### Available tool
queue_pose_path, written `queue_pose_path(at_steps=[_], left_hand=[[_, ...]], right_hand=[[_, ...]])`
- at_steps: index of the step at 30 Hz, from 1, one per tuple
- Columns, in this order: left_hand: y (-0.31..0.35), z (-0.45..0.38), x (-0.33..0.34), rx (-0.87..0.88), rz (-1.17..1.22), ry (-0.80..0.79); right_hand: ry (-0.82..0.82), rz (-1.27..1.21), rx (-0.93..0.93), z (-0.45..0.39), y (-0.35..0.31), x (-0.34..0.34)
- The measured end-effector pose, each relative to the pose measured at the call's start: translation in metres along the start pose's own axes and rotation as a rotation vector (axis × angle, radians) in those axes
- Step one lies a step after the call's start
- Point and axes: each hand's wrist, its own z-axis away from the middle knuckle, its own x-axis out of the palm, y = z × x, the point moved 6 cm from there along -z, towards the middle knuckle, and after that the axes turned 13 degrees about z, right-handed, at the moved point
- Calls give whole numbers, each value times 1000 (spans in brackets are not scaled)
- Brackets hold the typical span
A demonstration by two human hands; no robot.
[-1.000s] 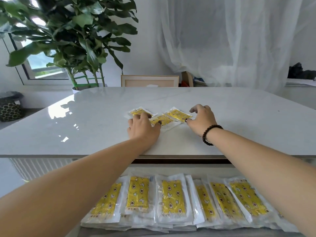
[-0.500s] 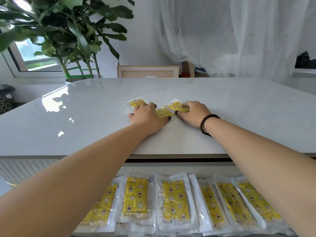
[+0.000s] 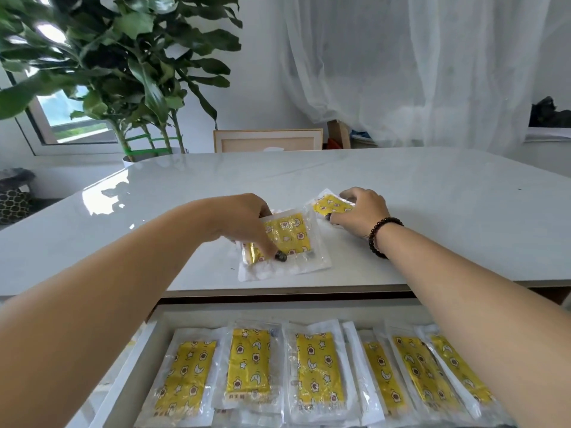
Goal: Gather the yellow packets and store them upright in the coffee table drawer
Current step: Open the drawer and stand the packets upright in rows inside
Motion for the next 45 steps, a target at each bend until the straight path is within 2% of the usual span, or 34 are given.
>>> queue_pose_path(at_steps=[3, 5, 7, 9, 11, 14, 18, 23, 30, 36, 39, 42, 45], left_hand=[[5, 7, -9, 25, 26, -28], [7, 7, -16, 47, 226, 3], [4, 2, -26, 29, 475, 129], [-8, -6, -33, -64, 616, 282], [-20, -9, -29, -178, 560, 332], [-31, -13, -13, -263, 331, 290], [-25, -15, -4, -196, 186, 315], [-17, -13, 3, -101, 212, 367], [-8, 1, 9, 58, 222, 449], [-9, 31, 15, -45, 494, 363], [-7, 51, 17, -122, 743, 286], [5, 75, 13, -135, 1005, 249], [20, 105, 12, -92, 1221, 228]], right_hand=[[28, -116, 6, 3, 1, -5], [38, -160, 3, 5, 1, -7], [50, -170, 7, 7, 0, -10], [72, -158, 15, 8, 0, -12], [90, -161, 18, 9, 0, -13], [95, -164, 24, 9, 0, -13], [105, -168, 30, 8, 0, -13], [147, -253, 58, 13, 2, -17], [47, -345, 101, 36, 0, -19], [-46, -388, 145, 72, -5, -27], [-125, -440, 131, 91, -10, -37], [-233, -598, 121, 114, -25, -54], [-253, -752, 129, 131, -36, -75]])
